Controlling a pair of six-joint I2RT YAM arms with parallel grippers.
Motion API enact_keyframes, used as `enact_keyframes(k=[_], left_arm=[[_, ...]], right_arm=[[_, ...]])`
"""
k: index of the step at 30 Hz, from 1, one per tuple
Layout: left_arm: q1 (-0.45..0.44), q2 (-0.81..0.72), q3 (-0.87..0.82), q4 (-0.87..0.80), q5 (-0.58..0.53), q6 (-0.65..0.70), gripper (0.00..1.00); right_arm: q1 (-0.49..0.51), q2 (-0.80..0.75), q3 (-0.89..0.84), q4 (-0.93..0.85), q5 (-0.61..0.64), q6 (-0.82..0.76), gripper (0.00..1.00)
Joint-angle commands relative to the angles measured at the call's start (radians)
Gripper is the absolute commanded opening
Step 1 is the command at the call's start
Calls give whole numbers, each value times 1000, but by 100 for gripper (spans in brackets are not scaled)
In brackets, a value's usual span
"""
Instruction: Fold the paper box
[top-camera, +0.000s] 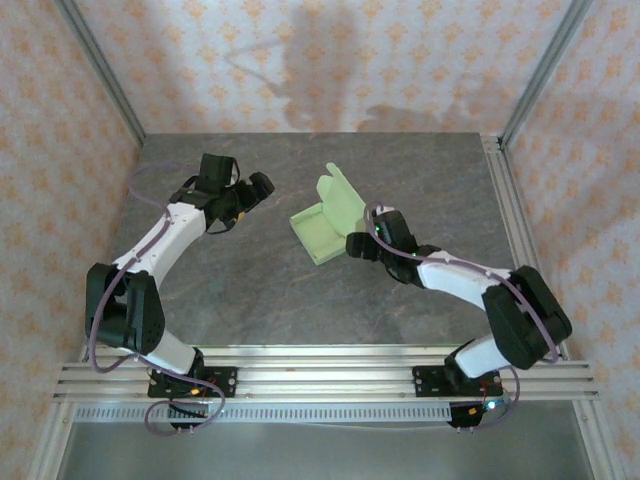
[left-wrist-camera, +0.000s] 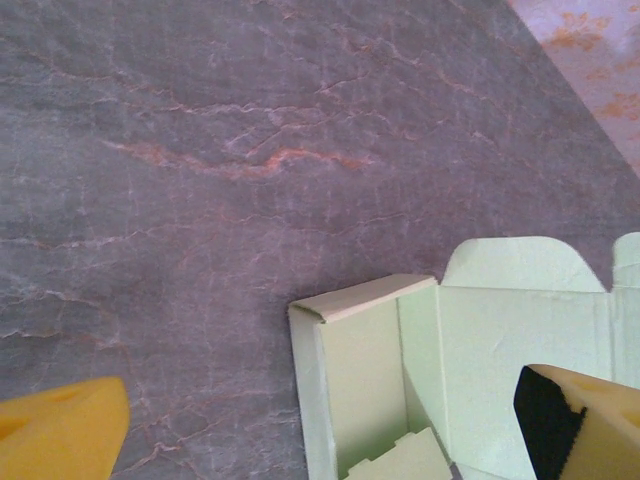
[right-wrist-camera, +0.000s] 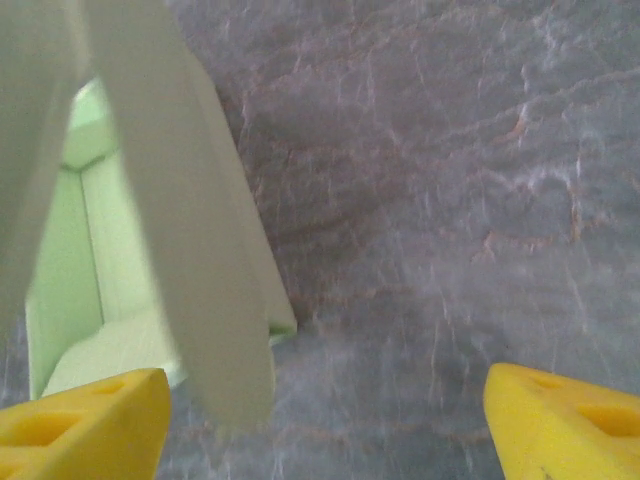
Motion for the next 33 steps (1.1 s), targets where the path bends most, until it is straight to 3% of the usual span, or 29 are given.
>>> enact_keyframes(k=[1,8,16,22,28,33], left_arm=[[12,-57,-42,30,-26,0,100],[10,-106,-105,106,-11,30,100],[5,-154,-143,184,-68,119,100],[-31,-108,-72,153,-67,302,100],[-56,-47,2,155,-39,376,100],[-77,-49,3,196,-17,378,99]], right_arm=[[-77,30,38,61,9,-17,81],[-218,114,118,45,-72,-102,81],[-323,244,299,19,-170,-154,81],[-344,117,254,31,-286,-244,81],[-366,39,275,-58,-333,-281,81],[-365,53,263,-100,-376,-148,72]])
